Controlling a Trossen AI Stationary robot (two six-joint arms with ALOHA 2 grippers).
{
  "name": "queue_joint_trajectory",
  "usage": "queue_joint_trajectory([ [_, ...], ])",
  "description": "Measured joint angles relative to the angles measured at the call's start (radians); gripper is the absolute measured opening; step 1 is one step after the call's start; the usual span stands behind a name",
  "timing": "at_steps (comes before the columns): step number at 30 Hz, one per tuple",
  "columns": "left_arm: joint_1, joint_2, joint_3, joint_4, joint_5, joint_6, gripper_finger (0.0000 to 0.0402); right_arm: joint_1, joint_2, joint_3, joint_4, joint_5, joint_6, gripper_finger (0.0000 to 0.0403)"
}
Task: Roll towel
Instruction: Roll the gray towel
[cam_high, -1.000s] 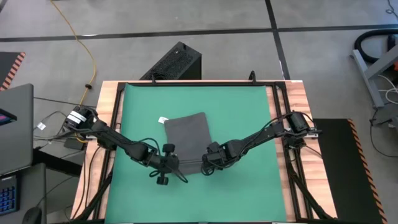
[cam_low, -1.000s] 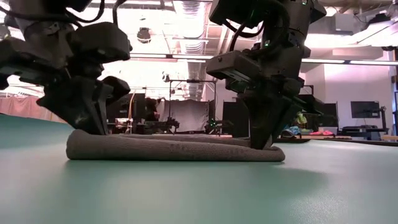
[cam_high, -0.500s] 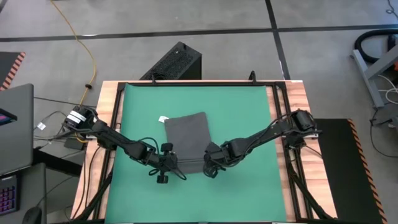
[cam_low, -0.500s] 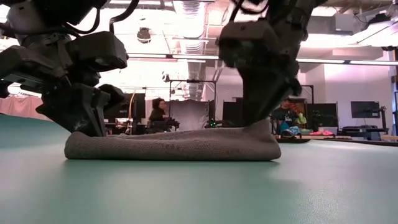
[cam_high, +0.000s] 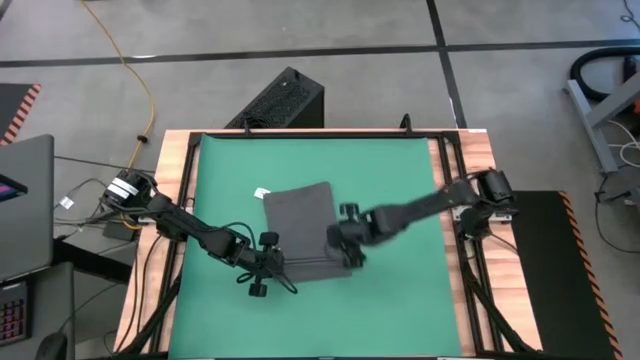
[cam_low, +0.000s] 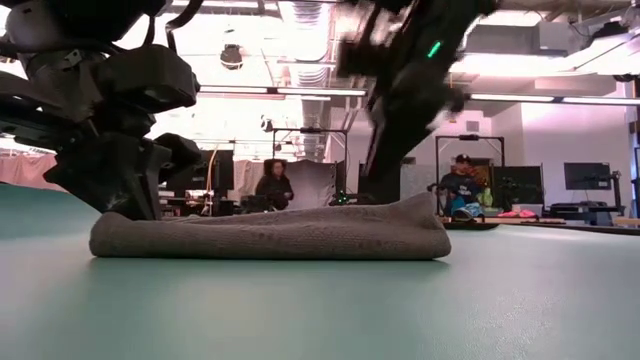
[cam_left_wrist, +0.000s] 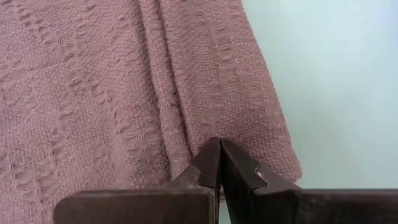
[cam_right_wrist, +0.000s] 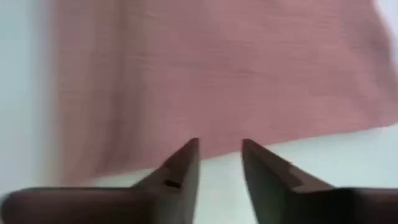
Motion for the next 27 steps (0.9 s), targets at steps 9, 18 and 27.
queue_joint_trajectory([
  [9,0.002,0.000,0.000,-0.005,0.000,0.019,0.0000,-0.171,0.048,-0.001,0.208,-0.066,-0.218,0.0012],
  [18,0.002,0.001,0.000,-0.005,-0.030,0.025,0.0000,-0.296,0.079,-0.002,0.264,-0.144,-0.238,0.0008],
  [27,0.002,0.000,0.000,-0.033,-0.033,0.018,0.0000,-0.293,0.163,-0.004,0.254,-0.069,-0.200,0.0005],
])
